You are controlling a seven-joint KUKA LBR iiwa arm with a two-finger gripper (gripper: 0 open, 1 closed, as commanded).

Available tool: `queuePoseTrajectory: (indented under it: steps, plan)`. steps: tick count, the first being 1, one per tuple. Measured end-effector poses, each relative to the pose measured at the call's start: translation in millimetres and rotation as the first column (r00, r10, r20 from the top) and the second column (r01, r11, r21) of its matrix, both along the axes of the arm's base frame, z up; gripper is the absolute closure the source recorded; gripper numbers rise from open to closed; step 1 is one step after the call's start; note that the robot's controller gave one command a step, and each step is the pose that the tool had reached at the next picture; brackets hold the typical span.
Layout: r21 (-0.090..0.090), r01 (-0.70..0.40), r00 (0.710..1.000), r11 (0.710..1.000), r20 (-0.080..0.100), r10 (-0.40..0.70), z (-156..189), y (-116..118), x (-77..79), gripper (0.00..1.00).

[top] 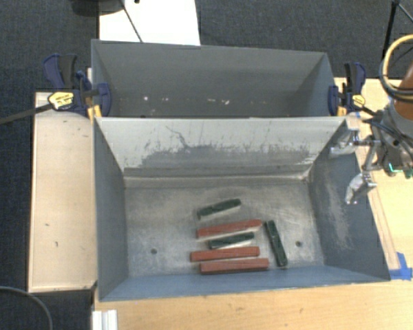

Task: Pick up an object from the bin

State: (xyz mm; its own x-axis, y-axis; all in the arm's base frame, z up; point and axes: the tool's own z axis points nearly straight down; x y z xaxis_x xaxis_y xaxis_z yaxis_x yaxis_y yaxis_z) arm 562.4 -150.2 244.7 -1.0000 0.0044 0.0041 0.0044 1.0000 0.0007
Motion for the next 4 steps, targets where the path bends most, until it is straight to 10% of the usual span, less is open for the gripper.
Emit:
queuePoseTrajectory:
  steps: [2, 4]
  plan:
    - [-0.003, -0.028, 1.000, 1.000, 0.013, 0.028, -45.2, 9.8, -16.3, 0.00]
    - [0.001, 0.053, 0.998, 0.999, 0.013, -0.053, -134.0, 56.5, 13.8, 0.00]
